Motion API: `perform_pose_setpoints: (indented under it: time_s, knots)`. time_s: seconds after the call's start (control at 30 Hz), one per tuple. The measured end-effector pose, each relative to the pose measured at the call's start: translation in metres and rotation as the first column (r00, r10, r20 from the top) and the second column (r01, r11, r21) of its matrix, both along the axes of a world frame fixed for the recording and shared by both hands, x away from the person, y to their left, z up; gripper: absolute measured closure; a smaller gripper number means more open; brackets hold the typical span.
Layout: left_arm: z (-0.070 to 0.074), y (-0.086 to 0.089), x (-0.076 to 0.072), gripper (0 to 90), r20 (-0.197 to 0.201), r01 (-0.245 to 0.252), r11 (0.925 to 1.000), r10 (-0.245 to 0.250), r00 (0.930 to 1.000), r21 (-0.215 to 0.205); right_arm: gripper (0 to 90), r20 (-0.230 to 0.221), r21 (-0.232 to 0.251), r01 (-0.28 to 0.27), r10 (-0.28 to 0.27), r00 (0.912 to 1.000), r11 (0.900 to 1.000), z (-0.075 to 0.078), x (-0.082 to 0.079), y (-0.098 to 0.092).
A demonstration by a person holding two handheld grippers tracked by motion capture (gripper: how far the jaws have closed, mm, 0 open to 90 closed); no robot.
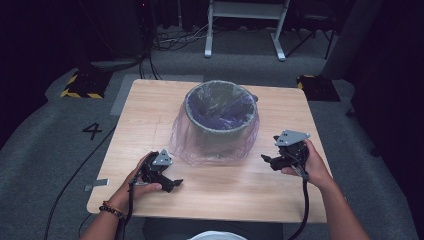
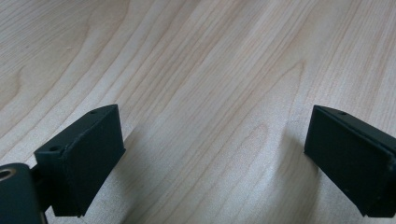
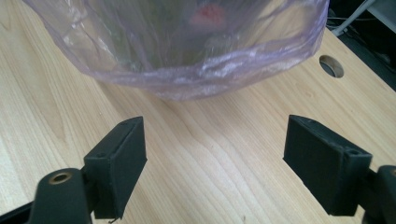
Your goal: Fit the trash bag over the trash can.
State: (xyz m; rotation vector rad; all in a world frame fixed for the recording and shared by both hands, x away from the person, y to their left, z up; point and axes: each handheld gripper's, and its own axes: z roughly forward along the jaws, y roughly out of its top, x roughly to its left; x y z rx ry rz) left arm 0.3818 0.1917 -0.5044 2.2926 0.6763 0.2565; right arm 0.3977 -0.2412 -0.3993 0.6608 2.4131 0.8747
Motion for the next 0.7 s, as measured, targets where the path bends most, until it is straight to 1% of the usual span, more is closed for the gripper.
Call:
perform_pose_setpoints:
  time_s: [0.2, 0.23, 0.33, 0.4, 0.47, 0.53, 0.63, 0.7]
  knots:
    - [0.000, 0.000, 0.000, 4.4, 0.000, 0.000, 1.0000, 0.000, 1.0000, 0.000, 21.0, -0.011, -0.003, 0.018, -0.018, 0.9998, 1.000, -0.012, -0.002, -0.006]
    - [0.000, 0.000, 0.000, 4.4, 0.001, 0.000, 1.0000, 0.000, 1.0000, 0.000, 20.9, -0.020, -0.006, 0.024, -0.025, 0.9995, 1.000, -0.016, -0.003, -0.008]
    - [0.000, 0.000, 0.000, 4.4, 0.001, 0.000, 1.0000, 0.000, 1.0000, 0.000, 20.6, -0.025, -0.021, 0.033, -0.033, 0.9991, 0.999, -0.025, -0.005, -0.012]
    - [0.000, 0.000, 0.000, 4.4, 0.001, 0.000, 1.0000, 0.000, 1.0000, 0.000, 20.6, -0.033, -0.023, 0.043, -0.044, 0.9985, 0.999, -0.032, -0.007, -0.015]
    - [0.000, 0.000, 0.000, 4.4, 0.001, 0.000, 1.0000, 0.000, 1.0000, 0.000, 20.5, -0.051, -0.017, 0.052, -0.053, 0.9973, 0.998, -0.040, -0.008, -0.020]
    - [0.000, 0.000, 0.000, 4.4, 0.001, 0.000, 1.0000, 0.000, 1.0000, 0.000, 20.6, -0.060, -0.022, 0.060, -0.061, 0.9963, 0.998, -0.046, -0.009, -0.024]
    - [0.000, 0.000, 0.000, 4.4, 0.001, 0.000, 1.0000, 0.000, 1.0000, 0.000, 20.4, -0.086, -0.011, 0.072, -0.073, 0.9937, 0.997, -0.057, -0.011, -0.030]
    - [0.000, 0.000, 0.000, 4.4, 0.000, 0.000, 1.0000, 0.000, 1.0000, 0.001, 20.4, -0.093, -0.010, 0.079, -0.079, 0.9925, 0.997, -0.062, -0.013, -0.034]
